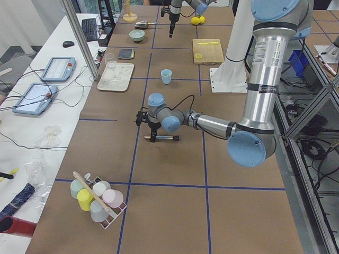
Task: Squeeze lemon into cup
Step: 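Lower the metal rod onto the table and release it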
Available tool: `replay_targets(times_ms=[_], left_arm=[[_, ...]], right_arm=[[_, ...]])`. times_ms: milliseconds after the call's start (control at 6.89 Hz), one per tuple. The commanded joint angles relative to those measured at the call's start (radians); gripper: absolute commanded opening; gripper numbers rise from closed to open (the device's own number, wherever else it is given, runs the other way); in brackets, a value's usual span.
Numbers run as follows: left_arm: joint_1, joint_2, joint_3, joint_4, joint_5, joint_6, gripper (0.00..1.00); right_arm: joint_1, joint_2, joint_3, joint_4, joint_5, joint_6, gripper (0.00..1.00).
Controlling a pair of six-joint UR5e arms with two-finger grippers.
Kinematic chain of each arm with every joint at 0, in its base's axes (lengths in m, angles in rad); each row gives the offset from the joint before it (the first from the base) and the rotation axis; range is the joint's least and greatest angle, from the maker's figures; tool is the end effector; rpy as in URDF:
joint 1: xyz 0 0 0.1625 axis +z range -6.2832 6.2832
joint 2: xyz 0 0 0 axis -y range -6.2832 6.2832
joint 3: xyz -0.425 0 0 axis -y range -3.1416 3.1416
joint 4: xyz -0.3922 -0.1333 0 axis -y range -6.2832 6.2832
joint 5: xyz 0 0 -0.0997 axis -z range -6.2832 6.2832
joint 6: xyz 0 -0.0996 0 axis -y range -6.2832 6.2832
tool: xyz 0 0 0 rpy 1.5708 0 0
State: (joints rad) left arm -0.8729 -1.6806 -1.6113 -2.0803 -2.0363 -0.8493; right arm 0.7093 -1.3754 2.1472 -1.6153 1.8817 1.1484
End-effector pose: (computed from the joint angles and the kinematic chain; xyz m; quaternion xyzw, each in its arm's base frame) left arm 0.2969 -0.4919 0.5354 0.0730 0.3764 0.0049 0.9236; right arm -0.3133 -0.4044 0.3104 0.0662 -0.3742 0.0775 0.9217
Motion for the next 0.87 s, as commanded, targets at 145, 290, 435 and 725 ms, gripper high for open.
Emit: replay_targets(times_ms=[145, 290, 435, 725], left_arm=[[-0.175, -0.017, -0.128, 0.217, -0.012, 0.338, 1.0], [-0.289, -0.024, -0.14, 0.299, -0.042, 0.496, 1.0], [-0.367, -0.01, -0.139, 0.307, -0.129, 0.597, 1.0], [-0.554, 0.085, -0.127, 0.31, -0.199, 0.86, 1.0]], right_arm=[[0.021, -0.051, 0.016, -0.002, 0.001, -0.082, 1.0], [0.071, -0.08, 0.011, -0.002, 0.037, -0.158, 1.0], [0.173, -0.102, -0.012, -0.002, 0.142, -0.28, 1.0], [0.42, -0.158, -0.12, -0.003, 0.273, -0.645, 1.0]])
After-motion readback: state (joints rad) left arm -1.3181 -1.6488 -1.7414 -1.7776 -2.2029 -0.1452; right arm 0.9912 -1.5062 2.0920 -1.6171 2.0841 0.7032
